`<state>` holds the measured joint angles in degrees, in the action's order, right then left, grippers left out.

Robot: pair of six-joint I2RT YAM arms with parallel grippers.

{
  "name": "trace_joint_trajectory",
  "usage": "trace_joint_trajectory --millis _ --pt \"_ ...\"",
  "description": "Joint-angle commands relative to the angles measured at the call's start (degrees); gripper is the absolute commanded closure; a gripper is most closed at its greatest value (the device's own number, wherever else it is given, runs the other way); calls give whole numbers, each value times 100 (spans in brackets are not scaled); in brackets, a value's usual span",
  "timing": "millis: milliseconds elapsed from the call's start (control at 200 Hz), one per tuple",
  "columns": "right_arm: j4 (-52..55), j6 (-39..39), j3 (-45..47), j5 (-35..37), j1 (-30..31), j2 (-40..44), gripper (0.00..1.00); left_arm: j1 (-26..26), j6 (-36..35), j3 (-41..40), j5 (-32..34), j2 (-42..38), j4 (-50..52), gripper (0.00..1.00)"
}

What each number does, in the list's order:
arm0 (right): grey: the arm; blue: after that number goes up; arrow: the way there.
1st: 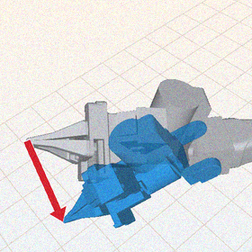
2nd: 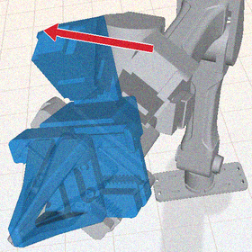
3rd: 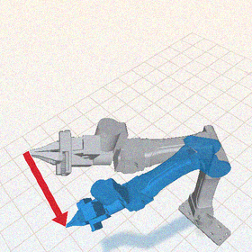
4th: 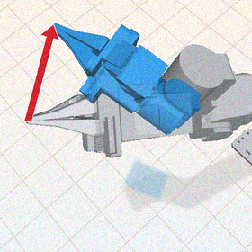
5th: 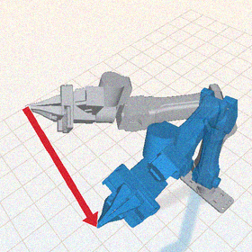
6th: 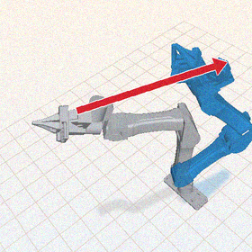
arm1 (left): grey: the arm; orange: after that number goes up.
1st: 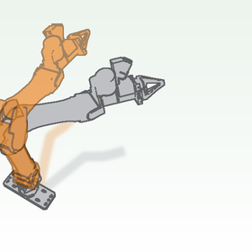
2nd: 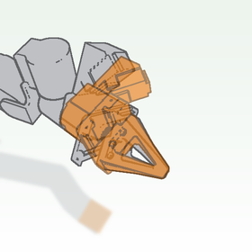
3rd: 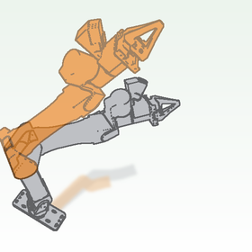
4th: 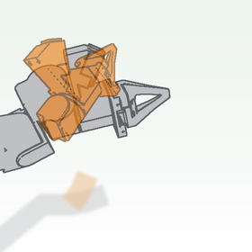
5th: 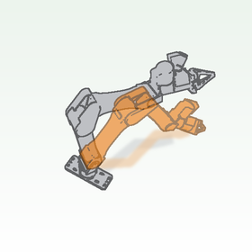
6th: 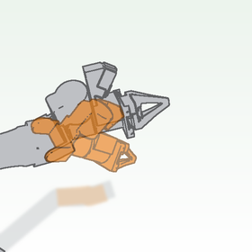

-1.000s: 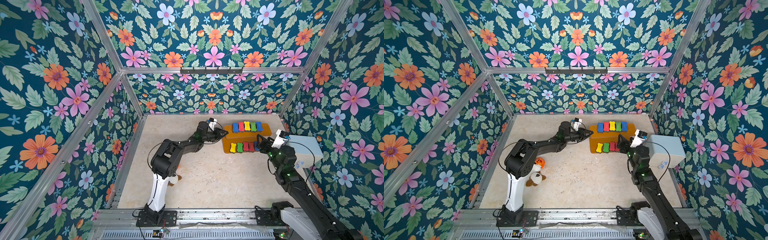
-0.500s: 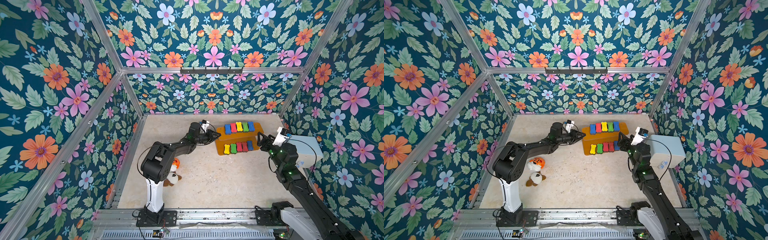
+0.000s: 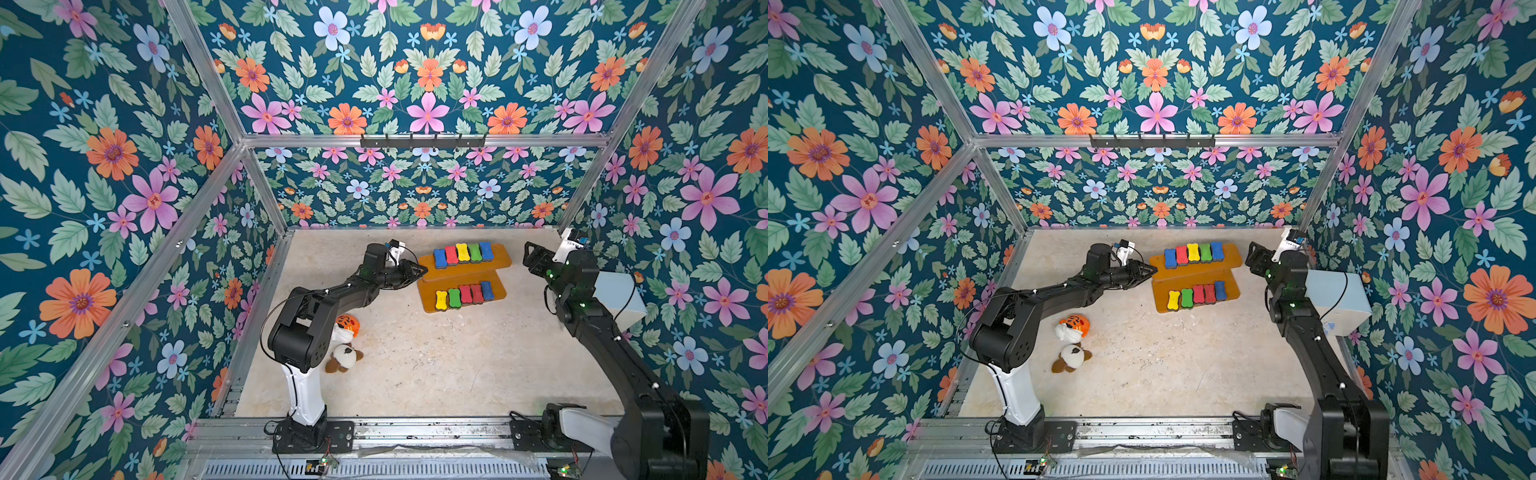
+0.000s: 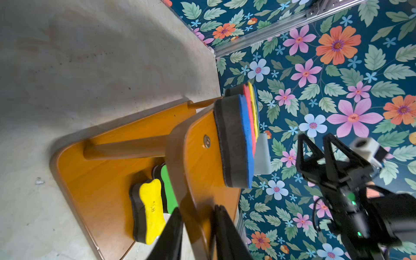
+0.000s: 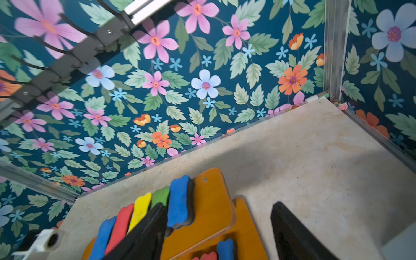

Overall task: Remove the whiteboard erasers from the shelf
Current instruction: Move the shelf to the center of the board.

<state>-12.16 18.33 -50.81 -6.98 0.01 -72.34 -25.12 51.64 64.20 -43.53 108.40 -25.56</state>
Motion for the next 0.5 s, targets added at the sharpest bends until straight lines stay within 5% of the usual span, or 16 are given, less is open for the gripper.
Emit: trace_joint_trajectory --millis 0,165,495 --pt "539 -63 -595 -821 -133 -690 19 21 -414 22 125 -29 304 64" --pt "852 -134 -1356 -1353 -262 -1638 19 42 -436 27 156 -47 322 48" --pt "428 27 -1531 -2121 -272 -2661 29 58 -563 239 116 -130 641 52"
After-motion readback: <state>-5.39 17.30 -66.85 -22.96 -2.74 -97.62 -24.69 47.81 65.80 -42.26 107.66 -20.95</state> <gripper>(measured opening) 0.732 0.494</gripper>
